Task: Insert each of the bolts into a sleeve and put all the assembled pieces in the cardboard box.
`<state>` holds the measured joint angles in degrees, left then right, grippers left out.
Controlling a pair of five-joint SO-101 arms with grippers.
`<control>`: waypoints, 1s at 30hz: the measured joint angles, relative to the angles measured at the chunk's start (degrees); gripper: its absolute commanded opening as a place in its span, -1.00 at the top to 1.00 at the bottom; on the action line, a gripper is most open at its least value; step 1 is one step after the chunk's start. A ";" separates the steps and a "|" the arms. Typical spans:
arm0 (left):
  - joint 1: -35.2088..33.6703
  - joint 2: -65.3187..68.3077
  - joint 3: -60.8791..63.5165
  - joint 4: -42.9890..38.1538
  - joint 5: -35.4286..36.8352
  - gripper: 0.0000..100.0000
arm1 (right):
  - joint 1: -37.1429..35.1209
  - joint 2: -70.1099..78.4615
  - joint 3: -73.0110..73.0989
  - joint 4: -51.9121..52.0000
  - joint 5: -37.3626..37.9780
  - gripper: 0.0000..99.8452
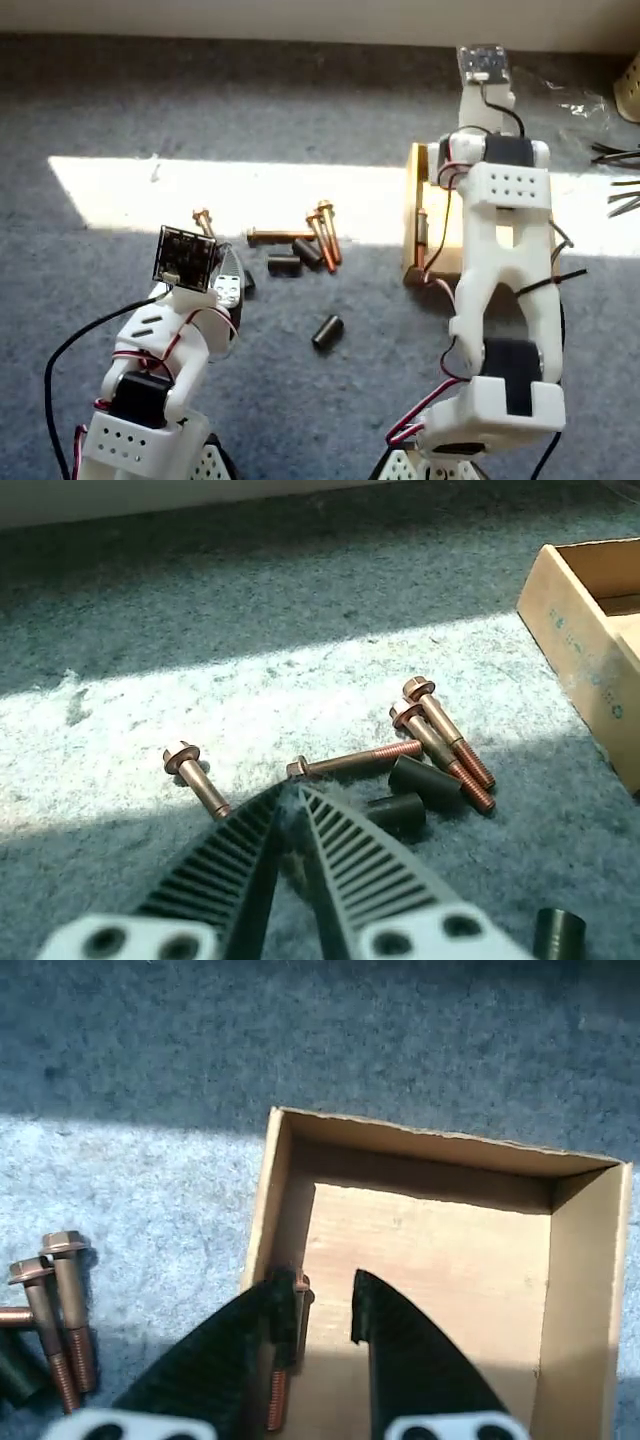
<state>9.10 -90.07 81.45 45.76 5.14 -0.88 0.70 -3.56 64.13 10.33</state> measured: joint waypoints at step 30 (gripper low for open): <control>-11.87 0.00 0.35 -2.29 0.00 0.99 | -18.37 -36.75 32.09 3.43 0.53 0.84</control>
<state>-2.77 -90.07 81.80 43.47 5.14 -19.25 -36.04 28.53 67.56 10.86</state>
